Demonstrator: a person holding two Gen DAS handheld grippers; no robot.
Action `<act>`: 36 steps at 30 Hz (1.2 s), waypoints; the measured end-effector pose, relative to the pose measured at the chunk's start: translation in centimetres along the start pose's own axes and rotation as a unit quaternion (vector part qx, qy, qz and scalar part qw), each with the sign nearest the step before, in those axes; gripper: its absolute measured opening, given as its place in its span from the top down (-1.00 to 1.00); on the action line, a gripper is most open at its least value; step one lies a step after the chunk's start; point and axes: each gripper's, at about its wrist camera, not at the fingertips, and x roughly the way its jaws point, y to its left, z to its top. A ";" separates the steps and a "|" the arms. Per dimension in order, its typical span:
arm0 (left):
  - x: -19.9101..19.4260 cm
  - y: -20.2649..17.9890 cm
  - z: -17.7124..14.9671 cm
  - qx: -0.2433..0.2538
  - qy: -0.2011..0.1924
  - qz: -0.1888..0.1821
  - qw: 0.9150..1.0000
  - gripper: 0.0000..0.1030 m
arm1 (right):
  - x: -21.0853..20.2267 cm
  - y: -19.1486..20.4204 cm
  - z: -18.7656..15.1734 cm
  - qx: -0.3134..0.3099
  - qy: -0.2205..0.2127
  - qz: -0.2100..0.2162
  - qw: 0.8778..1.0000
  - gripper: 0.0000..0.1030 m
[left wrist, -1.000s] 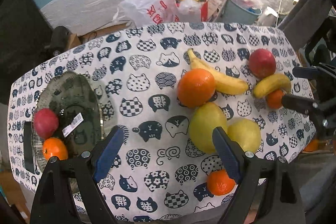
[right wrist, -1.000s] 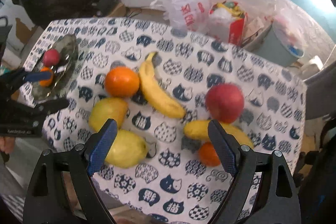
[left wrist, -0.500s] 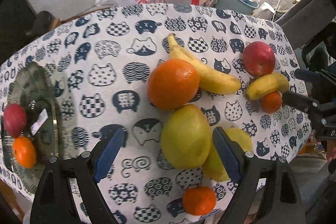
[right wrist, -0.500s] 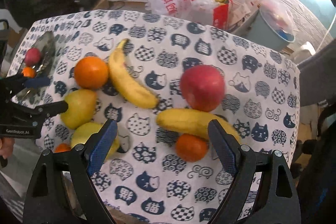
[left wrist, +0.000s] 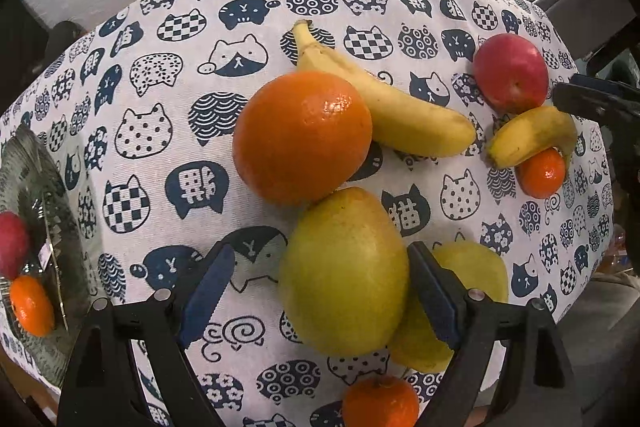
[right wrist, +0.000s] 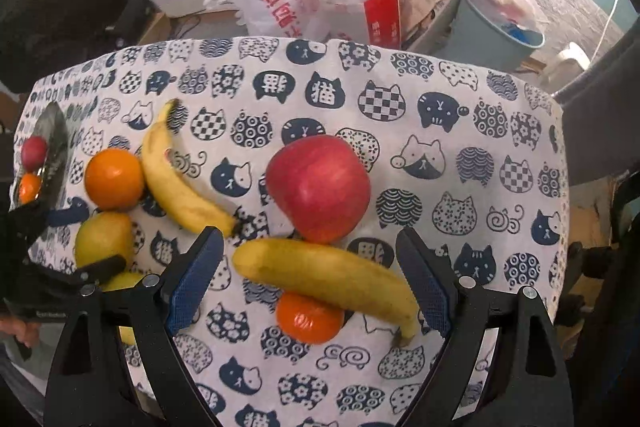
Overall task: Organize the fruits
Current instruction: 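Close the left tool on the pear while the right tool grasps the red apple, then carry the pear in the left tool to the glass plate while the right tool carries the apple there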
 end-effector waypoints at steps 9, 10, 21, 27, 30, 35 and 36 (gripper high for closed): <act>1.0 -0.1 0.4 0.004 -0.001 -0.049 0.999 -0.30 | 3.0 -0.5 1.5 -0.015 0.012 -0.016 1.000 -0.70; 1.0 -0.2 0.4 0.009 -0.002 -0.047 0.999 -0.27 | 3.4 -0.6 1.7 -0.018 0.014 -0.017 1.000 -0.70; -0.2 0.0 -0.5 0.026 -0.019 -0.038 0.999 -0.26 | 6.2 -1.2 2.5 -0.022 0.028 0.003 0.999 -0.70; -0.5 0.1 -1.0 0.032 -0.024 -0.027 0.999 -0.26 | 6.6 -0.9 2.8 -0.026 0.028 0.016 0.999 -0.44; -1.1 0.1 -1.2 0.035 -0.030 -0.024 0.999 -0.26 | 6.6 -0.8 2.7 -0.027 0.024 0.009 0.999 -0.43; -2.5 0.3 -1.5 0.029 -0.046 -0.024 0.998 -0.26 | 5.1 -0.2 2.3 -0.027 0.003 -0.006 1.000 -0.43; -2.8 0.4 -1.6 0.028 -0.050 -0.023 0.998 -0.26 | 4.8 0.0 2.3 -0.025 -0.001 -0.007 1.000 -0.43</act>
